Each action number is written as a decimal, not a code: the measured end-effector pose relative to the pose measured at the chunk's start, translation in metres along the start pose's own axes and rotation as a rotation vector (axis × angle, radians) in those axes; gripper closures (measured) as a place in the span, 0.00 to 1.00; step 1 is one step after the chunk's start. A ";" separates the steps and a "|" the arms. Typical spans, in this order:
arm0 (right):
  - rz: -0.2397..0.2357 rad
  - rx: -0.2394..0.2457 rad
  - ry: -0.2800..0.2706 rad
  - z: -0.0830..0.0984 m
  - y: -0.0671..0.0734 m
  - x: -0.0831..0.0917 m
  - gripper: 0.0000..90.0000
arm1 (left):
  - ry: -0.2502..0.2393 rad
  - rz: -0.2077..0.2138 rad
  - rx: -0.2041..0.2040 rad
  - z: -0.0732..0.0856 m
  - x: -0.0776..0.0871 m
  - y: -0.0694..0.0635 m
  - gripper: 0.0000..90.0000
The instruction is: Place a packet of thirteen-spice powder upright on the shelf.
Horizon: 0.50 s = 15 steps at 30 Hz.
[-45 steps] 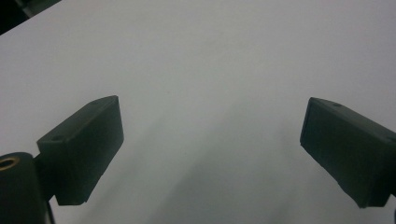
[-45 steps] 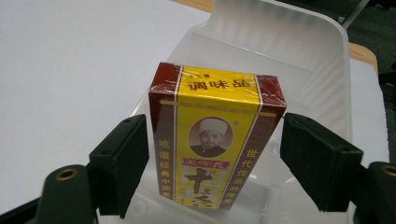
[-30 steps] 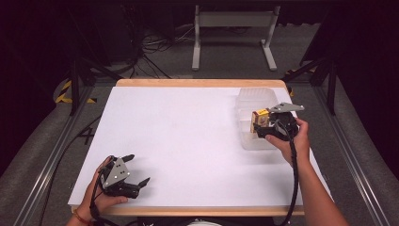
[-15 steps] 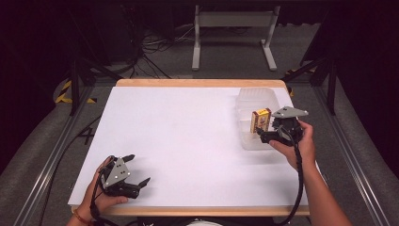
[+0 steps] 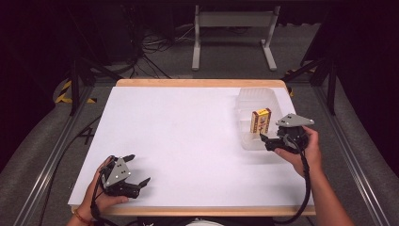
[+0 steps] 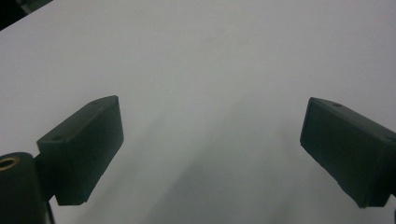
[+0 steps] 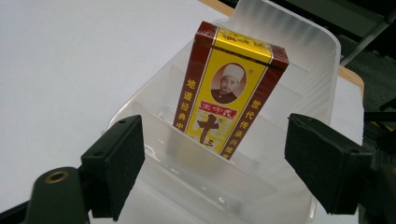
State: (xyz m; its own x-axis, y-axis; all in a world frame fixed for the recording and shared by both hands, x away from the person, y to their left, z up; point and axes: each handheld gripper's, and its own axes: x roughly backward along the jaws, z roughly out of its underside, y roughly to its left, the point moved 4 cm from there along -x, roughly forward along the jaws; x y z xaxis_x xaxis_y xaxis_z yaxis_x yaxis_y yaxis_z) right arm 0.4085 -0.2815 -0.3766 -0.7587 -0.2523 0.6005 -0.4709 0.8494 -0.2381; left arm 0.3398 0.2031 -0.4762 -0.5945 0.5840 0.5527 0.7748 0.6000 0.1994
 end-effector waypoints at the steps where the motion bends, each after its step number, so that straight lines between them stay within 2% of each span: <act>1: -0.004 0.003 -0.001 0.001 0.000 0.001 0.23 | 0.001 -0.003 -0.006 0.000 0.000 0.000 0.08; 15: -0.012 0.040 -0.020 0.023 0.008 0.011 0.22 | -0.004 -0.006 -0.003 0.000 0.001 0.001 0.08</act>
State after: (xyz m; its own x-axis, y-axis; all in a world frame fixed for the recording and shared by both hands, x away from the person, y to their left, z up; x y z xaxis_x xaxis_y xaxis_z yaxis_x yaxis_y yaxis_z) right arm 0.3865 -0.2878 -0.3894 -0.7619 -0.2716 0.5881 -0.4971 0.8272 -0.2620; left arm 0.3396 0.2041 -0.4759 -0.5999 0.5825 0.5485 0.7719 0.6018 0.2051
